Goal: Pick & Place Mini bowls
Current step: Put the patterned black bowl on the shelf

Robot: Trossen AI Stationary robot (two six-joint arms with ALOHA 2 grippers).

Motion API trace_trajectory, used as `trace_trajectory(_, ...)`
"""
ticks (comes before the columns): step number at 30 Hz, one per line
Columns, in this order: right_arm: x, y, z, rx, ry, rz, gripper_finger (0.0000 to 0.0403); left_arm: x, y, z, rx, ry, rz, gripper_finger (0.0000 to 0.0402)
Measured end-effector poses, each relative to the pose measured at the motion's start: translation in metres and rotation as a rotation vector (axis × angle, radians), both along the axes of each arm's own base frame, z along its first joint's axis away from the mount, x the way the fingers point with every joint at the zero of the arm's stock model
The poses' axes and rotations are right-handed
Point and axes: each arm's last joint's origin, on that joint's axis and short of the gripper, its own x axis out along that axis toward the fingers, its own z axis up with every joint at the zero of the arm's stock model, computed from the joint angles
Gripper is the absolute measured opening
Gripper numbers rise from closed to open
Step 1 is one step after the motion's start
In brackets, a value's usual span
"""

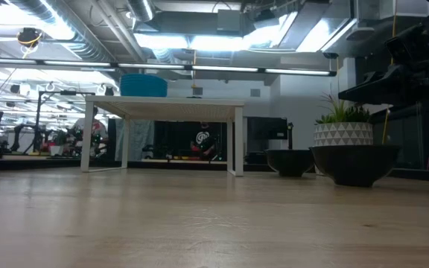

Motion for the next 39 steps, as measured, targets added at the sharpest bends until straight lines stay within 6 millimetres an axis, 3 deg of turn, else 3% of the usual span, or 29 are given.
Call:
trace_trajectory(7,0.0,0.0,0.0,0.0,0.0,0.0,0.0182,-0.016,-0.027,-0.015,0.039,-0.05,-0.184,0.0125)
trace_trajectory(15,0.0,0.0,0.0,0.0,0.0,0.0,0.0182,-0.042,-0.046,-0.015,0.122,-0.147,-0.111,0.0112)
trace_trajectory(20,0.0,0.0,0.0,0.0,0.0,0.0,0.0182,-0.051,-0.05,-0.02,0.162,-0.182,-0.135,0.0109)
trace_trajectory(30,0.0,0.0,0.0,0.0,0.0,0.0,0.0182,-0.058,-0.05,-0.05,0.149,-0.129,-0.149,0.0118)
trace_trajectory(39,0.0,0.0,0.0,0.0,0.0,0.0,0.0182,-0.057,-0.052,-0.059,0.141,-0.135,-0.193,0.0111)
